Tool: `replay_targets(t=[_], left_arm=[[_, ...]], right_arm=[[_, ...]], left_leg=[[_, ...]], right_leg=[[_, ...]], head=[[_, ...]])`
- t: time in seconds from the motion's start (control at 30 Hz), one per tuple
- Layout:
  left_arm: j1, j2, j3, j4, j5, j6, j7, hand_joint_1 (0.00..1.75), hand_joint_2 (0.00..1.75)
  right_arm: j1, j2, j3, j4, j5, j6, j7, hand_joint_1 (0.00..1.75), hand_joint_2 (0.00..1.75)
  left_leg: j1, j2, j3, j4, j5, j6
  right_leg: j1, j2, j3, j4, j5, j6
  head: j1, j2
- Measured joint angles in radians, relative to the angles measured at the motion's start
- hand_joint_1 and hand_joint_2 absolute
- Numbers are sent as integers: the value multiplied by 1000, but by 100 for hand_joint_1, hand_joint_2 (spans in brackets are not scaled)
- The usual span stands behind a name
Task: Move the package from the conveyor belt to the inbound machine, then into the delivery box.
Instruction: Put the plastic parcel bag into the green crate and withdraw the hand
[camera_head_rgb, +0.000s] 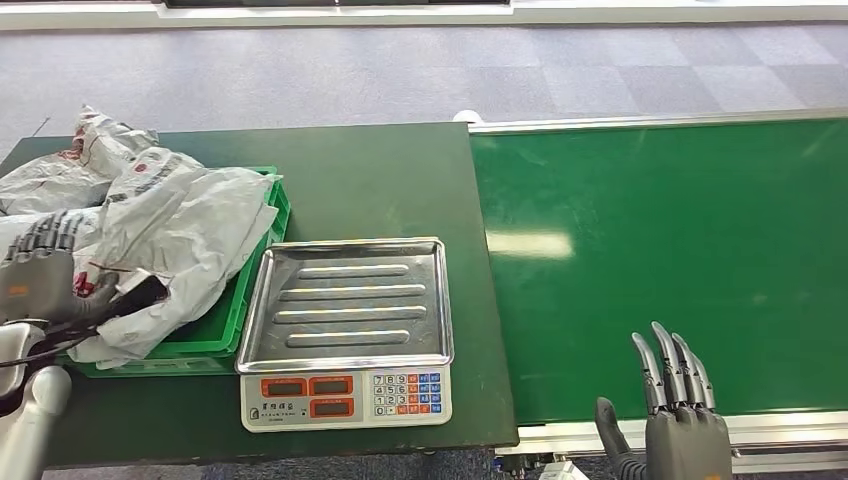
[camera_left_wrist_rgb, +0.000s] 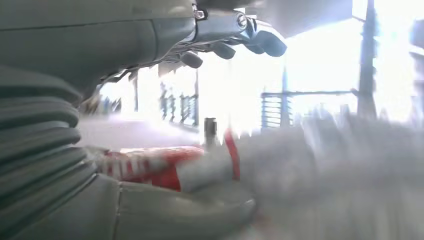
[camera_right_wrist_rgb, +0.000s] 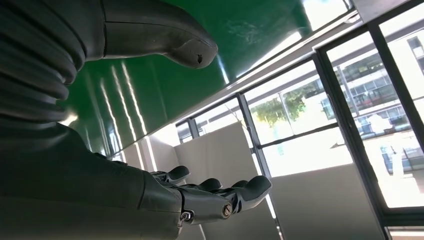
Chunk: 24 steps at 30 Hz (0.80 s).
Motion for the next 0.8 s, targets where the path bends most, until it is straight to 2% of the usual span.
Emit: replay_targets(t=[0.13, 0.3, 0.63, 0.8], left_arm=[[-23, -37, 66, -67, 118, 49, 8, 0, 0], [-24, -69, 115, -156, 235, 94, -68, 0, 0], [8, -126, 115, -355, 417, 184, -189, 0, 0], [90, -167, 88, -500, 466, 254, -257, 0, 0]], right_arm=[[-5, 11, 0, 5, 12, -2, 7, 0, 175], [-17, 16, 0, 15, 9, -3, 3, 0, 175], [-18, 24, 0, 23, 15, -20, 3, 0, 175], [11, 36, -3, 14, -31, -62, -9, 0, 175]], left_leg=[[0, 1, -2, 0, -1, 0], [0, 1, 0, 0, 0, 0], [0, 1, 0, 0, 0, 0], [-1, 1, 0, 0, -1, 1]], right_leg=[[0, 1, 0, 0, 0, 0], [0, 1, -1, 0, 0, 0], [0, 1, -1, 0, 0, 0], [0, 1, -1, 0, 0, 0]], head=[[0, 0], [0, 0], [0, 0], [0, 0]])
